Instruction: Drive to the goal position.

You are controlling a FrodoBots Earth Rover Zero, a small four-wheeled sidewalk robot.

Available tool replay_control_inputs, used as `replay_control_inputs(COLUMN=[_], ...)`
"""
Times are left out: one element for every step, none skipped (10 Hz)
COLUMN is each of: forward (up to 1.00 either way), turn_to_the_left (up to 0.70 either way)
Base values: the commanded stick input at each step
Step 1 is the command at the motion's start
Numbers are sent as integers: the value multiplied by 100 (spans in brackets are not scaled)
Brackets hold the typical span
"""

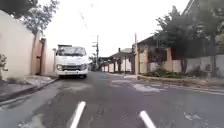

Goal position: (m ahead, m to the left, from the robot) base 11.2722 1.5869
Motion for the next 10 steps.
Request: replay_control_inputs(forward=[85, 85, 85, 85, 85, 85, 85, 85, 85, 85], turn_to_the_left=[0, 0, 0, 0, 0, 0, 0, 0, 0, 0])
